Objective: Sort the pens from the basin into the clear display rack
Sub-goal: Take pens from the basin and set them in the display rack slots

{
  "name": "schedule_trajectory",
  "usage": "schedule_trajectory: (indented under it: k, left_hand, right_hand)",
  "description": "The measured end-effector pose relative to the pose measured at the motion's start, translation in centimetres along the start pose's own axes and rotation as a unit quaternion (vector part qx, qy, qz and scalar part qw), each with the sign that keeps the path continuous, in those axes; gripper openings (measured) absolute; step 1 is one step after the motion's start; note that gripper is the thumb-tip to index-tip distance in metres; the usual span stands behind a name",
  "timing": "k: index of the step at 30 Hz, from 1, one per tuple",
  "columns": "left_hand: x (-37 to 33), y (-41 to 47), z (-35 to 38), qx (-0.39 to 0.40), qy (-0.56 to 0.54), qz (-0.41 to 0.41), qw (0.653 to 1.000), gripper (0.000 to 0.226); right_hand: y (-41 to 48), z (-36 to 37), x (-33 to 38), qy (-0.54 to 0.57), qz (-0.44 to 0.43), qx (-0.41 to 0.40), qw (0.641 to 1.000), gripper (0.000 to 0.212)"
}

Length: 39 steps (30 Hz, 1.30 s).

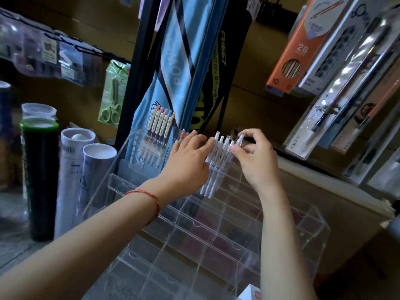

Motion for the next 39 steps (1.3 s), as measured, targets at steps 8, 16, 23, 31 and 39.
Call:
schedule_trajectory:
  k: [8,16,23,31,39]
  left_hand:
    - [0.1,0.0,0.1,0.023,0.005,0.002,1.0,0.063]
    - [0.0,-0.2,-0.1,0.018,0.005,-0.005,1.0,0.064]
    - [0.0,-0.3,-0.1,0.018,0.007,-0.006,1.0,0.066]
    - [0.1,-0.3,-0.3,0.021,0.008,-0.005,1.0,0.067]
    - [0.2,0.0,-0.3,0.036,-0.003,0.004,0.999,0.071]
  right_hand:
    - [0.7,-1.5,0.7,0.123,0.013,-0.072,0.99,0.014]
    - [0.6,-0.5,-0.3,0.037,0.028,0.01,0.999,0.015]
    - [0.7,-0.2,-0.4,-0.009,0.033,0.072,0.997,0.017]
    - [0.2,0.2,0.1,-0.156,0.037,0.163,0.973,0.024]
    - [-0.4,0.3,0.0,-0.178,0.024,0.119,0.977,0.021]
Point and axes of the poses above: each hand's wrist, its own y-axis towards the middle knuckle, its own z-axis out of the palm, x = y × z, the point moved 4 cm from there along y, towards the middle knuckle, and after that the axes turned 9 degrees about -x, right-handed, at the moved point
